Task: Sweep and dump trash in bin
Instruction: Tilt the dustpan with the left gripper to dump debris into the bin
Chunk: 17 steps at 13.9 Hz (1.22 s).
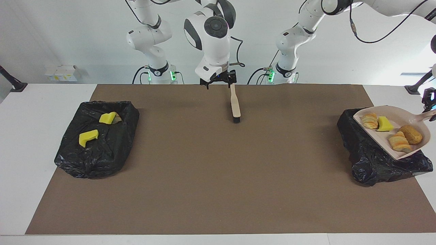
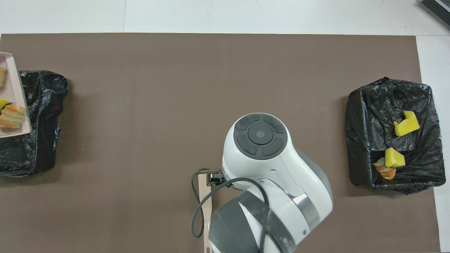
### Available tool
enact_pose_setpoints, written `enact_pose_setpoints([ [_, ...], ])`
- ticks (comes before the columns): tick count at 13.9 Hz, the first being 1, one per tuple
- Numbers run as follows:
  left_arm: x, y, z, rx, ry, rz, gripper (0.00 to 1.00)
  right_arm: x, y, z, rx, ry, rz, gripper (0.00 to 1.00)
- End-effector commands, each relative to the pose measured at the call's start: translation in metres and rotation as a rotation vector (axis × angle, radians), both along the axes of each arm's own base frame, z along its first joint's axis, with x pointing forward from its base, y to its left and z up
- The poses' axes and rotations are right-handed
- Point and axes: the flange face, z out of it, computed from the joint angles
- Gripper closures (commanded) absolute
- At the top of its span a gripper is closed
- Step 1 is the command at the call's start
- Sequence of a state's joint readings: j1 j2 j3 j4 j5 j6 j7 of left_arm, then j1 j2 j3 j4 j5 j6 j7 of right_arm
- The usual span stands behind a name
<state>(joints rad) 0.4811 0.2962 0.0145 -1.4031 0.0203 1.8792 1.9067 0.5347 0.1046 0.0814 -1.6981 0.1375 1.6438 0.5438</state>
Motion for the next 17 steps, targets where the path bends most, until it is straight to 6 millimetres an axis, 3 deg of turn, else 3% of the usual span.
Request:
enact_pose_setpoints([
  [1, 0.009, 0.014, 0.016, 0.113, -0.037, -0.083, 1.00, 0.025, -0.028, 0.022, -0.019, -0.047, 0.024, 0.00],
  [4, 0.008, 0.028, 0.020, 0.270, -0.039, -0.069, 1.00, 0.056, -0.084, 0.041, -0.005, -0.060, 0.011, 0.00],
  [7, 0.011, 0.020, 0.016, 0.418, 0.005, -0.013, 1.00, 0.080, -0.139, 0.048, -0.060, -0.096, 0.092, 0.00],
  [9, 0.017, 0.005, 0.014, 0.473, -0.014, -0.006, 1.00, 0.096, -0.180, 0.063, -0.077, -0.133, 0.069, 0.00],
  [11, 0.011, 0.003, 0.012, 0.543, 0.010, 0.024, 1.00, 0.106, -0.218, 0.074, -0.106, -0.160, 0.061, 0.00],
  [12, 0.007, -0.009, 0.009, 0.582, 0.013, 0.052, 1.00, 0.109, -0.236, 0.079, -0.145, -0.173, 0.089, 0.00],
  [15, -0.016, -0.020, -0.005, 0.672, 0.028, 0.092, 1.00, 0.115, -0.293, 0.087, -0.151, -0.178, 0.144, 0.00],
  [17, -0.013, -0.037, -0.006, 0.695, 0.025, 0.096, 1.00, 0.116, -0.335, 0.088, -0.140, -0.170, 0.154, 0.00],
])
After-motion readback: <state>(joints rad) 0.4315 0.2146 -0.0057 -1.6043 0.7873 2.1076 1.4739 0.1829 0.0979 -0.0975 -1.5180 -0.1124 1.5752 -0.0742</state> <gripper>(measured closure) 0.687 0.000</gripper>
